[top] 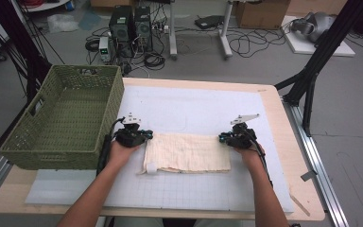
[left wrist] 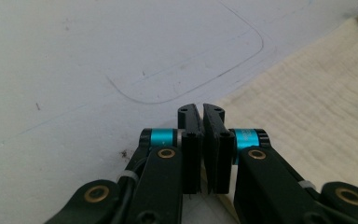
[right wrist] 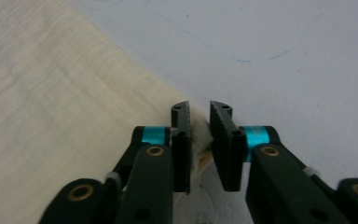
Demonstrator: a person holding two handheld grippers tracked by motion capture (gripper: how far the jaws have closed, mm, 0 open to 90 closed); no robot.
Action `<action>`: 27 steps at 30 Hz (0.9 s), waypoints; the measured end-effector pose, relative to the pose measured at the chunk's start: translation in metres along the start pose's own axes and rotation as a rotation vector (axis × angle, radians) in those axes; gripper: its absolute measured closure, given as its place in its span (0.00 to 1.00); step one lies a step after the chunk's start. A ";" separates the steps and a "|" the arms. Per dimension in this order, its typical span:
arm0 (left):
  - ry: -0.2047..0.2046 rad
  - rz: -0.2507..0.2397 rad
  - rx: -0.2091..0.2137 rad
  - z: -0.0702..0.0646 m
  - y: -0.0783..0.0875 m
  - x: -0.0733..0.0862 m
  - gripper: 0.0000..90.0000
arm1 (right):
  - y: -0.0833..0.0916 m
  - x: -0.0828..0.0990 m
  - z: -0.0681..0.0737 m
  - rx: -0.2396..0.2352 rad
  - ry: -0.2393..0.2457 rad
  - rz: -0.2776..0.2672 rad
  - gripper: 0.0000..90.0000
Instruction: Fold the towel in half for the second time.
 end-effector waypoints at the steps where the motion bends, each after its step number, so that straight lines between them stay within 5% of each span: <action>1: -0.002 0.000 0.000 0.000 0.000 0.000 0.95 | 0.000 0.000 0.001 -0.005 0.007 0.002 0.94; 4: -0.009 -0.013 -0.001 0.000 0.002 -0.003 0.95 | 0.002 0.000 0.000 0.000 0.005 0.002 0.96; 8: -0.014 -0.057 -0.003 -0.002 0.007 -0.014 0.96 | 0.009 -0.007 -0.006 0.073 0.028 -0.043 0.96; 12: -0.001 -0.156 0.008 -0.009 0.016 -0.039 0.96 | 0.018 -0.017 -0.013 0.150 0.038 -0.116 0.96; 16: -0.039 -0.140 0.002 -0.014 0.018 -0.039 0.96 | 0.027 -0.023 -0.013 0.201 0.063 -0.165 0.96; 27: -0.093 -0.148 0.016 -0.030 0.036 -0.030 0.95 | 0.049 -0.006 0.013 0.141 0.087 -0.271 0.96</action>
Point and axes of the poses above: each handheld gripper's, and its own axes: y roughly backward along the jaws, x roughly out of its underside, z roughly to its left, the point moved 9 cm from there along -y, roughly forward along the jaws, and after that the axes turned 8 degrees about y, right-handed, at the moved point
